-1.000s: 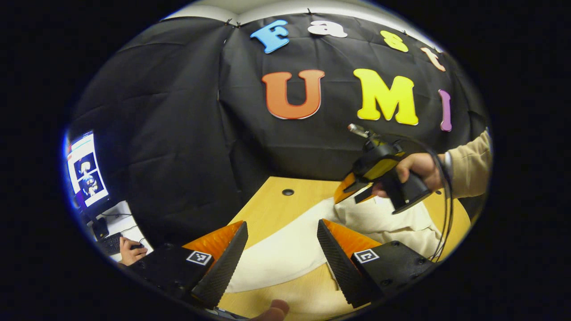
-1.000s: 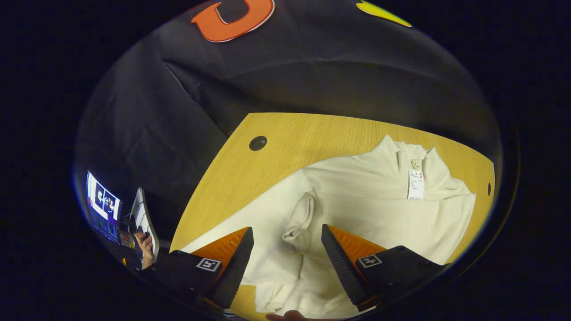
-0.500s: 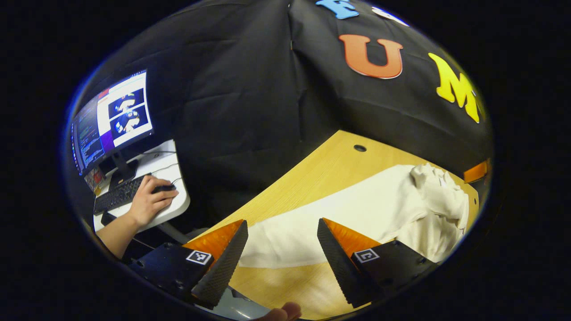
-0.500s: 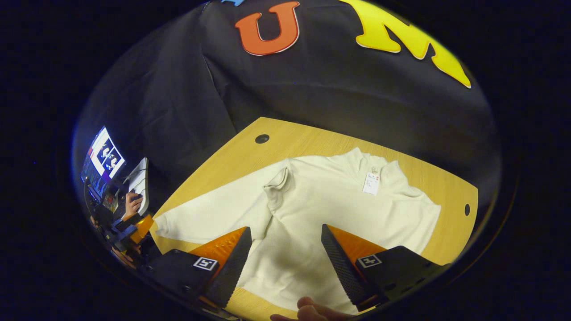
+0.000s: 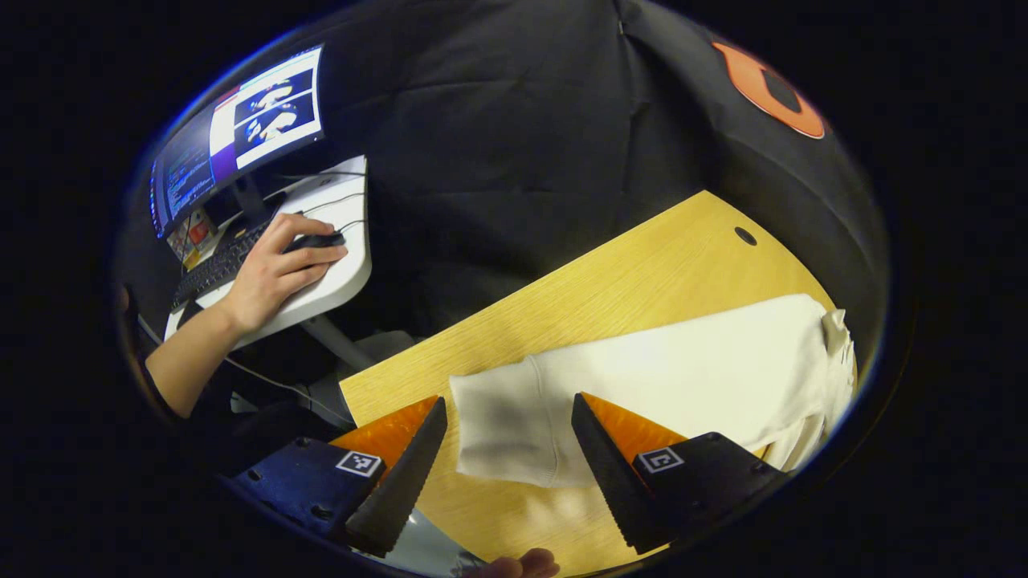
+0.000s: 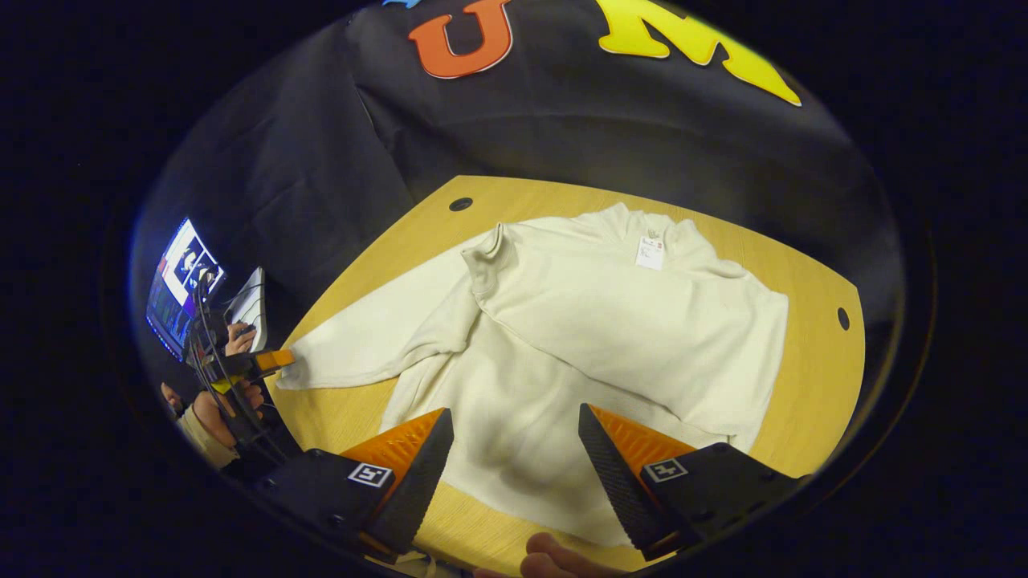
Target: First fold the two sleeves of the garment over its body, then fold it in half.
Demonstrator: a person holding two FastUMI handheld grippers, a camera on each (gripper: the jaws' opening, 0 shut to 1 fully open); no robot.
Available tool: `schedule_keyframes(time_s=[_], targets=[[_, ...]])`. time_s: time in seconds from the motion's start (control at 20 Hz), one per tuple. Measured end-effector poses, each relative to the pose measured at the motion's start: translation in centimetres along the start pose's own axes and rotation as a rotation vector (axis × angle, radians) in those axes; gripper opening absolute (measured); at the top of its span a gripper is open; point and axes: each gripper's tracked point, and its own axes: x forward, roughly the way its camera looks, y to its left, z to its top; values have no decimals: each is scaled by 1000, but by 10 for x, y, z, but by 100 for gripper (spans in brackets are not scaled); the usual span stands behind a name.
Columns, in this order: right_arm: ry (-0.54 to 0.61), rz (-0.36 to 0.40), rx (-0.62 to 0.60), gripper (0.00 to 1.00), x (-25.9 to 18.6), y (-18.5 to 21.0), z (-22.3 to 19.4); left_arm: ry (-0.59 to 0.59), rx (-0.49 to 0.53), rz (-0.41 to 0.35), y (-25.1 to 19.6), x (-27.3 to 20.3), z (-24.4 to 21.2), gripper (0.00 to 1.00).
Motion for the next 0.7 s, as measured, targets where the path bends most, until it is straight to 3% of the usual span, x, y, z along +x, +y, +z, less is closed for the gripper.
schedule_keyframes(time_s=[0.15, 0.25, 0.5, 0.65, 0.7], targets=[[-9, -4, 20, 97, -4, 0, -3, 71, -40, 4, 0, 6, -6, 100], [-8, -13, 20, 94, -11, -2, -8, 103, -10, 22, 3, 8, -5, 98], [-16, -30, 9, 97, -32, -5, -19, 214, -4, 9, 3, 13, -6, 94], [-45, -40, 29, 97, -57, -14, -23, 277, -15, 3, 8, 14, -4, 84], [-55, -45, 40, 97, -64, -19, -26, 292, -32, 4, 11, 14, -3, 75]])
